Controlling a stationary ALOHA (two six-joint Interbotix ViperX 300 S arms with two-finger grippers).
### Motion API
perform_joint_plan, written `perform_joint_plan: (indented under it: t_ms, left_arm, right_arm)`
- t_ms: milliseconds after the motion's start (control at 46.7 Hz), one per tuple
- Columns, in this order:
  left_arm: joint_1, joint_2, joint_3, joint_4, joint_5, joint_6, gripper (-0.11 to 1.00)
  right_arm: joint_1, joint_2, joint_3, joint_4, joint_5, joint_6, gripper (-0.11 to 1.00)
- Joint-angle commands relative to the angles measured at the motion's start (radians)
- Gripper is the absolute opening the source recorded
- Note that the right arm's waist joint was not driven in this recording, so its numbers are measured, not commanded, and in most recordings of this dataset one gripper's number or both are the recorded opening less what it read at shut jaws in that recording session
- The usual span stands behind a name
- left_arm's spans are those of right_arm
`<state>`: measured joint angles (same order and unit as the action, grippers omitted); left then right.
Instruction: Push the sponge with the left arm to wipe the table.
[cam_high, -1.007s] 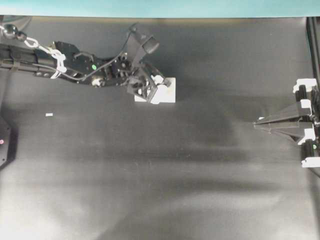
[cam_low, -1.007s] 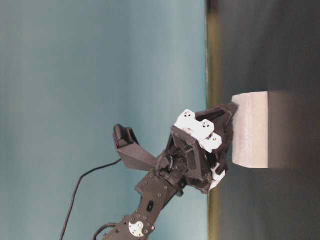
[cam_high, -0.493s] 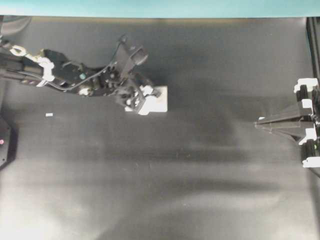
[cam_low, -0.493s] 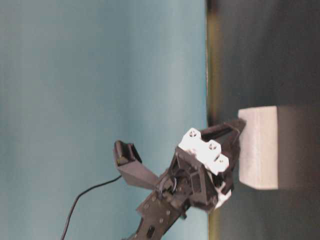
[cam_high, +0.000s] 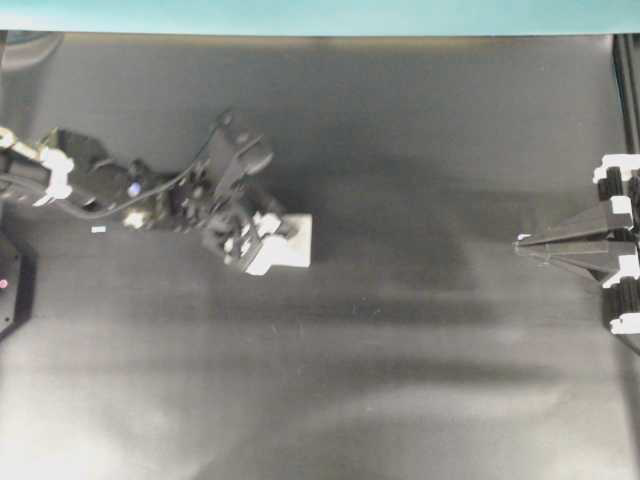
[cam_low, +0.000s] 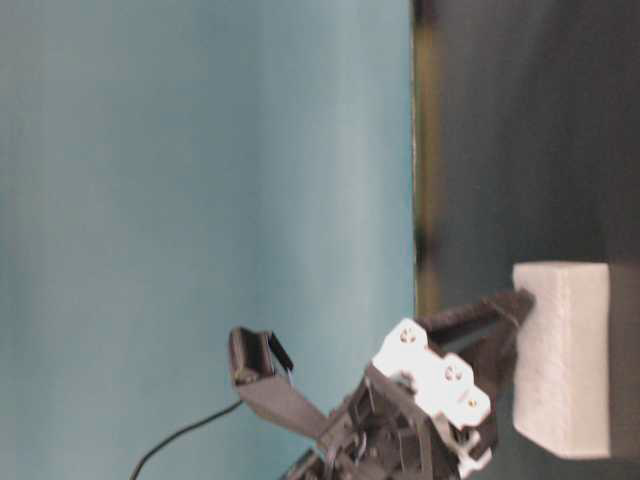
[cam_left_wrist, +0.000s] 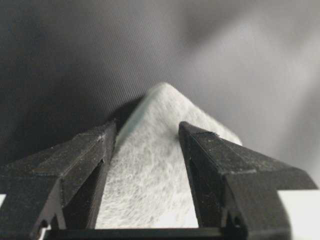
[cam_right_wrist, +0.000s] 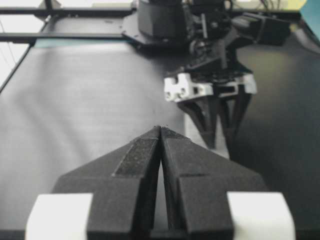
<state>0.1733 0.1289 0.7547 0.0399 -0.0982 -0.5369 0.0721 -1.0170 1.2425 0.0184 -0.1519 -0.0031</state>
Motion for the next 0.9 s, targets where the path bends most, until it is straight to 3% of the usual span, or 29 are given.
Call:
perform_joint_plan:
  t_ms: [0,321,621,879]
  left_arm:
    - [-0.041,-0.041,0.026,0.003,-0.003,-0.011,0.52]
    - [-0.132,-0.103,0.095,0.003,-0.003,-0.064,0.52]
    - [-0.193,-0.161,0.153,0.003,-0.003,-0.075,0.52]
    - [-0.275,-0.183,0.198,0.003,-0.003,-0.164,0.52]
  right_arm:
    - [0.0,0.003,-0.006,0.0,-0.003,-0.009,0.0]
    - [0.0,-0.003,-0.002,0.0,-0.002,-0.008,0.0]
    - [0.0,-0.008,-0.002,0.0,-0.002,-0.008,0.0]
    - [0.0,-0.011,0.0,0.0,0.0,-0.006,0.0]
